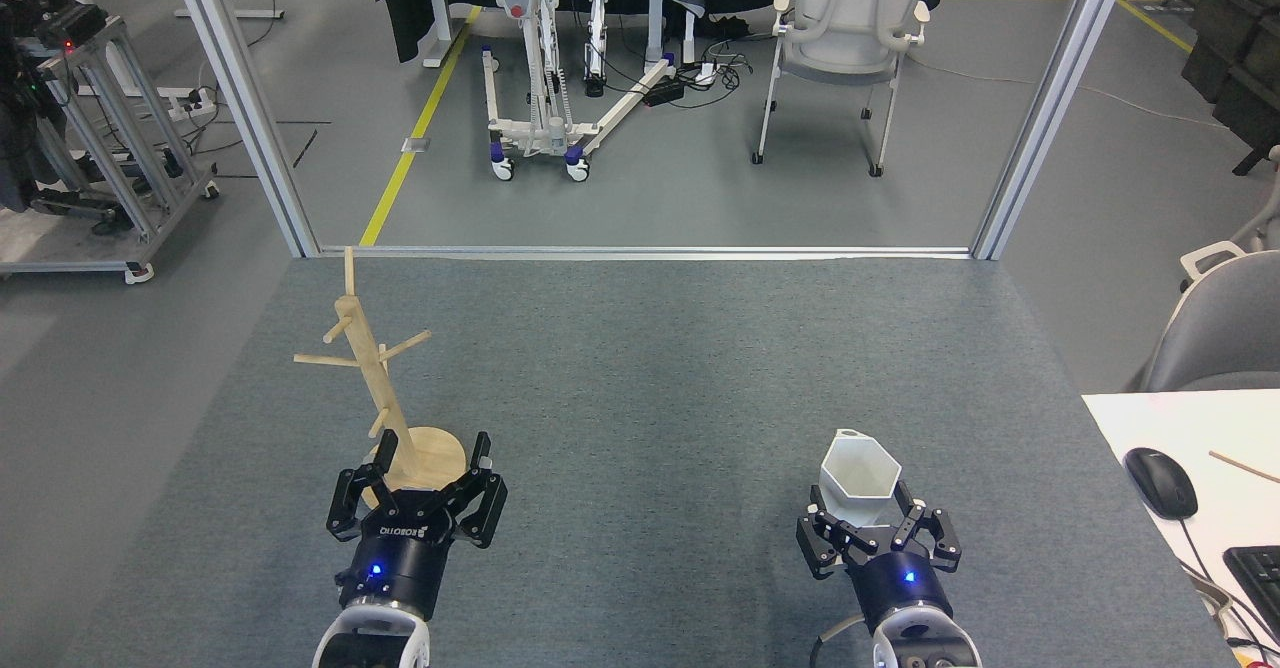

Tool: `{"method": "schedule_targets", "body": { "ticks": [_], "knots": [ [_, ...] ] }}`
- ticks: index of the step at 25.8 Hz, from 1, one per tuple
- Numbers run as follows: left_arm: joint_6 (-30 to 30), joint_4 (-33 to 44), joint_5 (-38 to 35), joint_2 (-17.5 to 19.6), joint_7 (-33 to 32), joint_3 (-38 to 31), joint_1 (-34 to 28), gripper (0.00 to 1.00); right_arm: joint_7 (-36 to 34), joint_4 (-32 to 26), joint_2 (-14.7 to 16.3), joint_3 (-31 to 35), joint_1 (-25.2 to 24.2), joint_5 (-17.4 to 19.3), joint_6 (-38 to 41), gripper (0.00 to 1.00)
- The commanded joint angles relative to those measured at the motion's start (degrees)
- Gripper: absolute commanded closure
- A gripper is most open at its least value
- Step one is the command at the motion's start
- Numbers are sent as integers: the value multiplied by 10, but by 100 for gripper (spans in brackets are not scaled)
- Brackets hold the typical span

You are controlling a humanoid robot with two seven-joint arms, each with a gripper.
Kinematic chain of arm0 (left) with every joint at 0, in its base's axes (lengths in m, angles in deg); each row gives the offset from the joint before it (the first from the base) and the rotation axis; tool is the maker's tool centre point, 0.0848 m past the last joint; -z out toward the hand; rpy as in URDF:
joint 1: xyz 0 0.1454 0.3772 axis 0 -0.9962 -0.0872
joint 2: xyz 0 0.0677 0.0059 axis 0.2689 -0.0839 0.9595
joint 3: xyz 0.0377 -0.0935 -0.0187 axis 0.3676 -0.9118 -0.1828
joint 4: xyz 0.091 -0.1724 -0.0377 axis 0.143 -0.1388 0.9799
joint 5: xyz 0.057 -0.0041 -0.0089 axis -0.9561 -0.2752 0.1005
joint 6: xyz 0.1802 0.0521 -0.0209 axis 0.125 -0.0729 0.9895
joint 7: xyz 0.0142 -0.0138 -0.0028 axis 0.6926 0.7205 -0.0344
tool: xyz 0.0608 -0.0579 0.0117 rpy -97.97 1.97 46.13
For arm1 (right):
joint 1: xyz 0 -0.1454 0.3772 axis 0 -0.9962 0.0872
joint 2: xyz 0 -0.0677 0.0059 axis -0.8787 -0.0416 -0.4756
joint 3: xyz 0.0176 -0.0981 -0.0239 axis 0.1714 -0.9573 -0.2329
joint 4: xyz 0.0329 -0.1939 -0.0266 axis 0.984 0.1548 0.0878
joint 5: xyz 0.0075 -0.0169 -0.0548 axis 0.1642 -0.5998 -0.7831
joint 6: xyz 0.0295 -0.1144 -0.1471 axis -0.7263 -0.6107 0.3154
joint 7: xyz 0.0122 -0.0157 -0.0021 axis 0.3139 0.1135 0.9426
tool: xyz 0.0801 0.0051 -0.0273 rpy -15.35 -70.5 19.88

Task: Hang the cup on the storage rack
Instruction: 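Close the right gripper on the white cup's rim and lift it, then carry the cup with the right gripper toward the left gripper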

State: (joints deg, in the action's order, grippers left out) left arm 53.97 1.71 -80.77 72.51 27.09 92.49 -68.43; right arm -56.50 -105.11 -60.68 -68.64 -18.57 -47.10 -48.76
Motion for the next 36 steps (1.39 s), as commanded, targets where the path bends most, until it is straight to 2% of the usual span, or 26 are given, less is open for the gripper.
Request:
{"method": "schedule_targets", "body": {
  "ticks": [1,6,21,22,24,25,27,29,32,34,36],
  "knots": [
    [0,-1,0,-4,0,1,0,0,3,19,-3,4,12,2,-2,1],
    [0,-1,0,-4,-1,1,0,0,2,45,-3,5,36,33,-3,1],
    [6,-13,2,-4,-1,4,0,0,2,106,2,4,97,33,-3,2],
    [6,-14,2,-4,-1,4,0,0,2,106,3,4,98,33,-2,4],
    [6,-14,2,-4,-1,4,0,0,2,107,6,4,98,33,0,15],
    [6,-14,2,-4,-1,4,0,0,2,107,7,4,98,33,2,23],
    [6,-18,2,-4,-1,4,0,0,3,107,9,3,98,33,7,52],
    [6,-20,2,-4,-1,4,0,0,2,107,9,3,99,33,16,63],
    [6,-22,2,-4,0,4,0,0,2,97,10,3,98,33,27,73],
    [6,-22,2,-4,-1,4,0,0,2,75,9,2,95,33,42,73],
    [6,-21,2,-4,-1,4,0,0,3,29,19,1,88,34,67,73]
  ]
}}
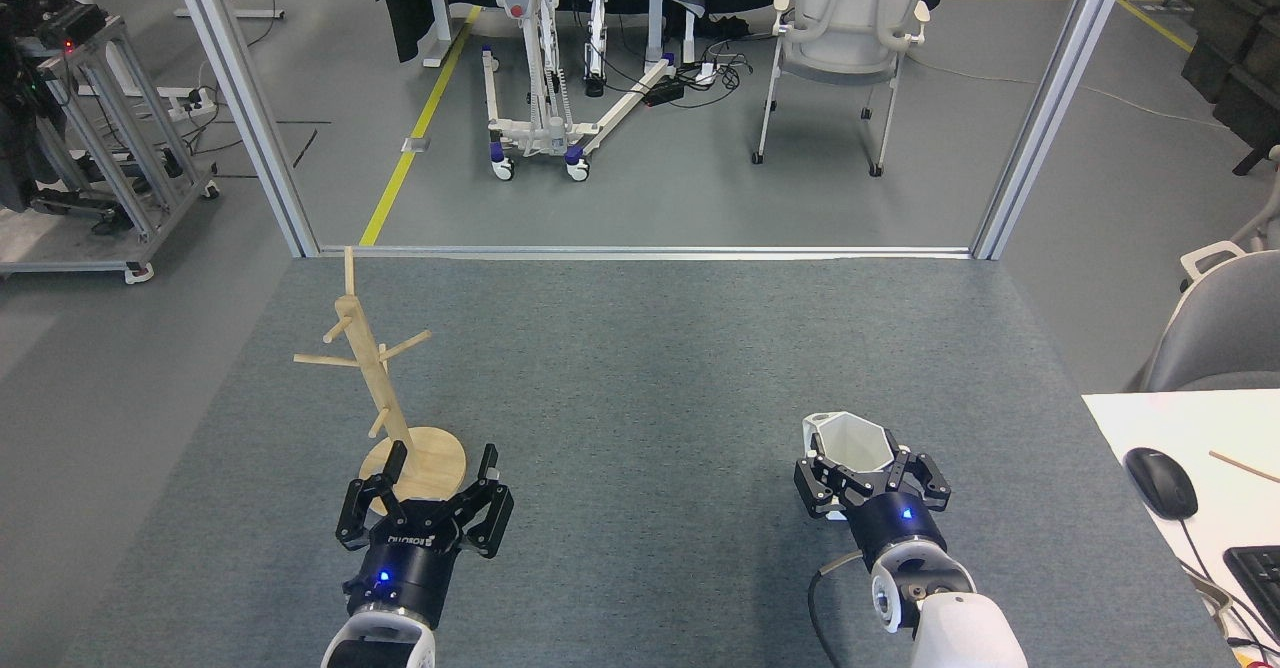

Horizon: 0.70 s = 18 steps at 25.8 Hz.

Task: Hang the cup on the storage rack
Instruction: 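Carry the cup with the right gripper toward the left gripper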

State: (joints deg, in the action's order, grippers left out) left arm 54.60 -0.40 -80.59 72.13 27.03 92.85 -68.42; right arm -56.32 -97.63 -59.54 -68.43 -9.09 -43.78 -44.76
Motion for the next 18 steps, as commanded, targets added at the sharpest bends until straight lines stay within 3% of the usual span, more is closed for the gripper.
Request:
{"method": "schedule_targets", "body": {
  "ticks": [1,4,9,15,18],
  "knots": [
    [0,0,0,0,0,0,0,0,1,-72,19,-5,-14,8,36,75],
    [6,0,1,0,0,1,2,0,2,-144,31,-11,-55,65,51,77],
    [45,2,1,0,-2,1,5,0,2,-206,35,-107,-47,94,17,92],
    [105,1,0,2,-7,29,4,0,6,-221,31,-295,57,115,-242,93],
    [136,0,0,0,-7,38,4,0,34,-241,36,-376,107,164,-334,93]
  ]
}}
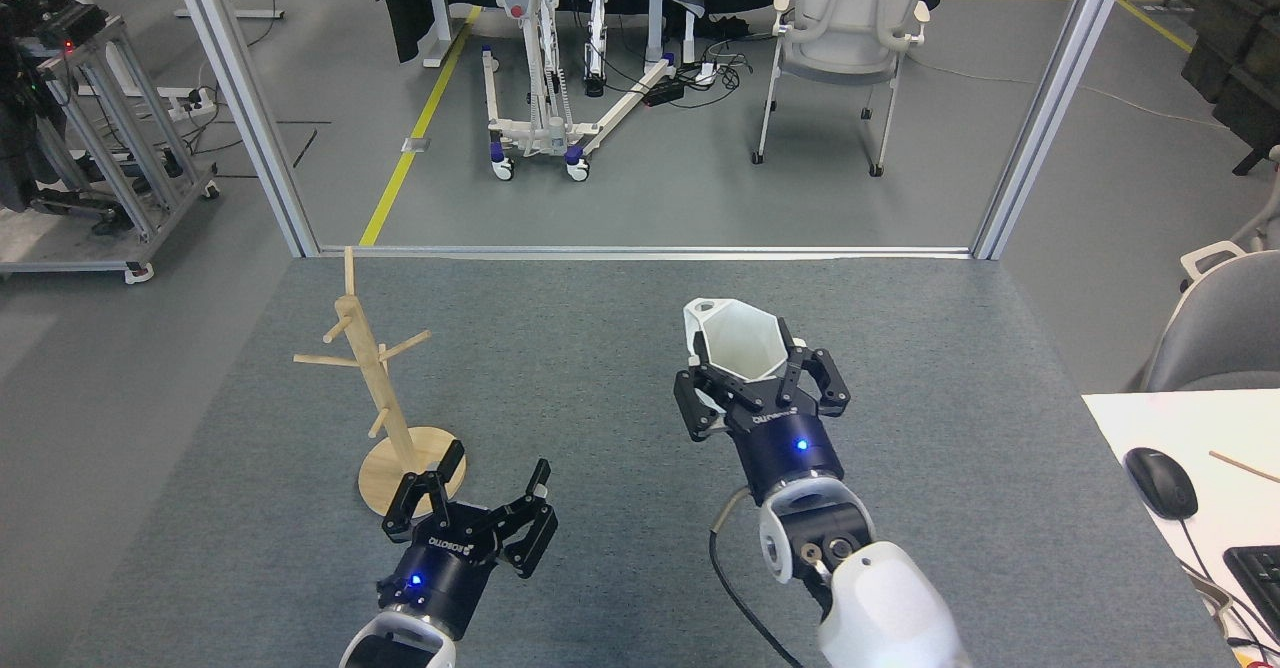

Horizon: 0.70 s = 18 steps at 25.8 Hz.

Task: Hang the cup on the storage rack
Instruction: 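Carry the cup with the right gripper toward the left gripper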

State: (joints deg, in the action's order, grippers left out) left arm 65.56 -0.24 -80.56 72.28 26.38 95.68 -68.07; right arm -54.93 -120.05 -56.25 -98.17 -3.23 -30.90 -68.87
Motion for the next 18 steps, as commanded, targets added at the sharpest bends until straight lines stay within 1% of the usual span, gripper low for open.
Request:
{"method": "schedule_targets", "body": {
  "ticks": [1,2,4,7,9,12,14,18],
  "knots": [
    [28,-1,0,-1,0,12,1,0,32,-25,6,-96,62,56,-120,93],
    [28,-2,1,-1,0,15,1,0,47,-32,9,-112,77,72,-146,93],
    [27,-4,1,-8,-2,22,2,1,69,-36,14,-143,105,89,-192,93],
    [22,-18,0,-22,-4,27,3,1,94,-36,13,-197,148,116,-282,93],
    [16,-27,-4,-36,-4,31,3,1,99,-37,8,-240,173,140,-336,92],
    [-8,-30,-5,-59,-5,37,6,1,112,-40,4,-276,195,161,-364,92],
    [-26,-30,-5,-73,-5,45,17,1,123,-47,1,-283,197,166,-380,92],
    [-75,-29,-5,-101,-7,62,38,3,133,-48,-16,-308,197,167,-401,94]
  ]
}}
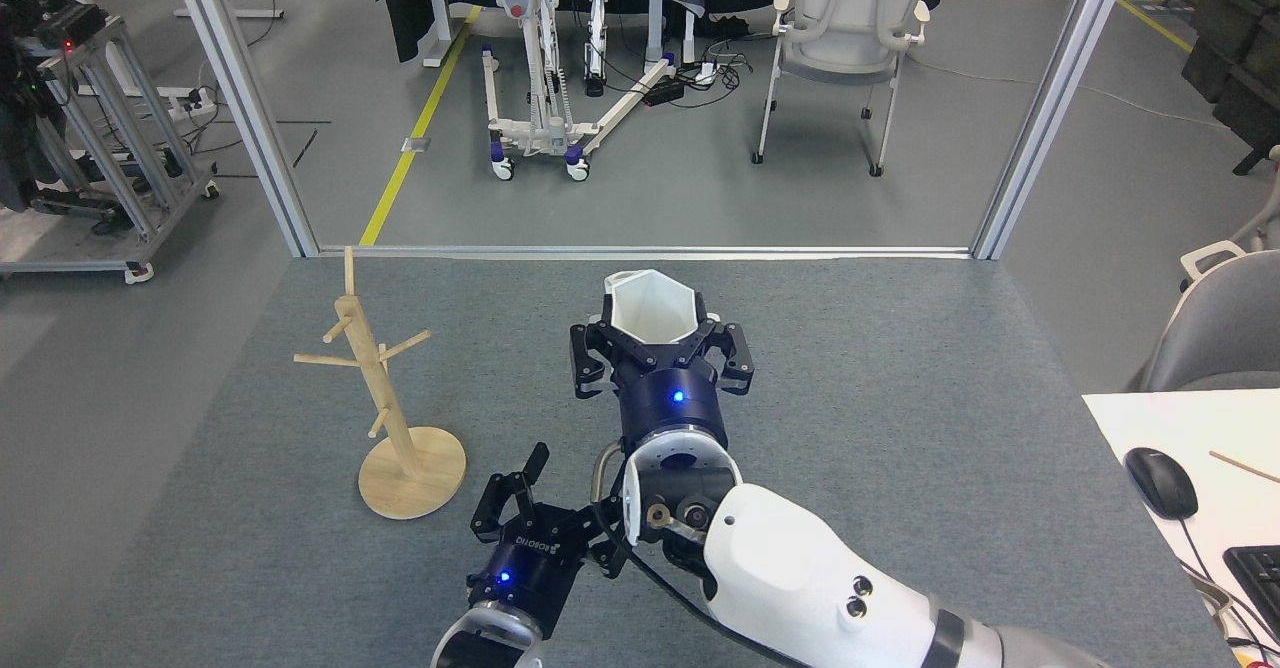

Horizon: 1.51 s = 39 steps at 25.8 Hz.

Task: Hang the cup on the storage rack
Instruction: 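Carry the cup with the right gripper toward the left gripper, then grasp the cup's base with the left gripper beneath the right gripper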

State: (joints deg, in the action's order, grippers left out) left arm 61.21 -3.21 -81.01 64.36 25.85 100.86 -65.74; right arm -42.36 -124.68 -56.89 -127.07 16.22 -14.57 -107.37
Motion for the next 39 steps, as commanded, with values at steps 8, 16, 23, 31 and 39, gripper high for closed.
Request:
{"method": "schedule_targets", "body": {
  "ticks": [8,16,23,31,39],
  "knots": [
    [-110,8,-10,-44,-50,48,42,2,7,0,-33,-29,2,3,-16,96],
    [-125,13,-15,-44,-104,52,60,3,7,5,-41,-29,5,3,-16,95],
    [-145,12,-15,-44,-118,44,79,2,7,10,-50,-36,2,3,-16,93],
    [-149,9,-13,-42,-120,22,82,2,7,14,-50,-39,-2,3,-16,90],
    [-156,-23,-9,-39,-119,2,117,2,7,23,-50,-38,-7,3,-16,88]
  ]
}}
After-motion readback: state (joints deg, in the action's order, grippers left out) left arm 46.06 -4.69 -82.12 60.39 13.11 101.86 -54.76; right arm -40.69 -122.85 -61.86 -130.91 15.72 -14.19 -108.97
